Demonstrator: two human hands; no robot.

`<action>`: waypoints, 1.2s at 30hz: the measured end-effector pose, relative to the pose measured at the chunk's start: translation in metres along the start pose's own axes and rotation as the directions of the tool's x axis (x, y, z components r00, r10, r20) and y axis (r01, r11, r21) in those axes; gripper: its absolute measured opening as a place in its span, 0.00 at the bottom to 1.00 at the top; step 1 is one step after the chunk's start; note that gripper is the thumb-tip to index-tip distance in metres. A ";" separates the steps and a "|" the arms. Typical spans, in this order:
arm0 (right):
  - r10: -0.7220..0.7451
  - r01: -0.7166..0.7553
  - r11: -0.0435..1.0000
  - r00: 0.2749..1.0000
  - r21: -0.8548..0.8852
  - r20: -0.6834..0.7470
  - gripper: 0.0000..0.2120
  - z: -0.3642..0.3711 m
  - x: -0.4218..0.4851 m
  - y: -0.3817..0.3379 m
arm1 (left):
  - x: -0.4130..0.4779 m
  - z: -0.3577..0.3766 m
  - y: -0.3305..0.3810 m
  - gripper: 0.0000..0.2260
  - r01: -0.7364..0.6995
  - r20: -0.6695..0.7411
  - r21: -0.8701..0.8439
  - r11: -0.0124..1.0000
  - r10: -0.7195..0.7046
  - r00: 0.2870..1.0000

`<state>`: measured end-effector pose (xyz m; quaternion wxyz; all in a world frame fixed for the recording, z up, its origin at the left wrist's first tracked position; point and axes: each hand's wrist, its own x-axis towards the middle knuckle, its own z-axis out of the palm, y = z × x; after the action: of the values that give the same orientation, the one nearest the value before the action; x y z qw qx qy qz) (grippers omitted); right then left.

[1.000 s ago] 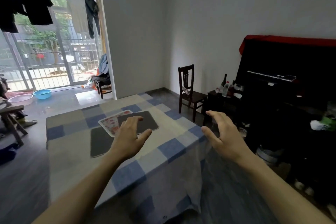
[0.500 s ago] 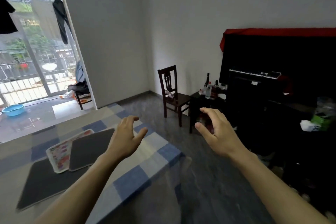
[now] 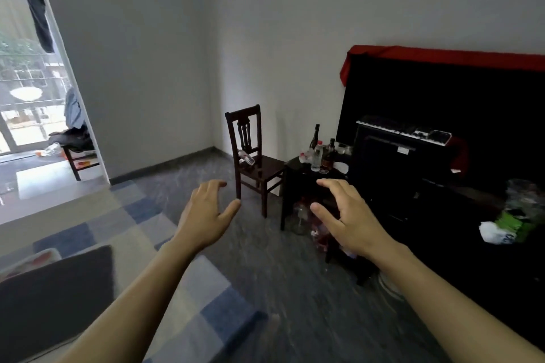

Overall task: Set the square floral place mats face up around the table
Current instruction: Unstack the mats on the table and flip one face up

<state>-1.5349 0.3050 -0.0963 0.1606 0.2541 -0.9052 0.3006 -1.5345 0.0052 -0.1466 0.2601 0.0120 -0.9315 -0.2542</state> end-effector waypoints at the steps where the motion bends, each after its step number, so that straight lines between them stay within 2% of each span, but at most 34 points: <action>1: 0.004 -0.003 1.000 1.000 -0.007 0.017 0.26 0.003 0.019 0.010 | 0.021 0.009 -0.003 0.26 0.008 -0.006 -0.016 1.000 -0.008 1.000; 6: -0.012 0.014 1.000 0.999 -0.027 0.051 0.26 0.021 0.107 0.050 | 0.100 0.049 -0.015 0.26 0.008 -0.021 -0.052 0.999 -0.009 1.000; 13: -0.073 0.071 0.997 0.992 0.023 0.099 0.26 0.067 0.206 0.105 | 0.172 0.085 -0.048 0.26 0.072 -0.016 -0.013 0.997 -0.072 0.997; 20: -0.193 0.167 0.969 0.971 0.181 0.139 0.25 0.129 0.320 0.172 | 0.242 0.140 -0.081 0.25 0.168 -0.044 0.099 0.981 -0.164 0.985; 28: -0.419 0.332 0.893 0.860 0.304 0.291 0.26 0.198 0.470 0.216 | 0.324 0.174 -0.111 0.24 0.387 -0.146 0.135 0.912 -0.368 0.918; 32: -0.498 0.382 0.842 0.821 0.381 0.278 0.25 0.234 0.531 0.199 | 0.344 0.164 -0.135 0.24 0.476 -0.248 0.200 0.856 -0.426 0.870; 36: -0.598 0.438 0.769 0.752 0.466 0.279 0.25 0.280 0.570 0.164 | 0.351 0.139 -0.172 0.25 0.577 -0.328 0.239 0.781 -0.494 0.805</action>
<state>-2.1318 0.0354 -0.1343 -0.0067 0.5824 -0.7346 0.3480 -1.9252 -0.1339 -0.1632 0.2844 0.3526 -0.8777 -0.1561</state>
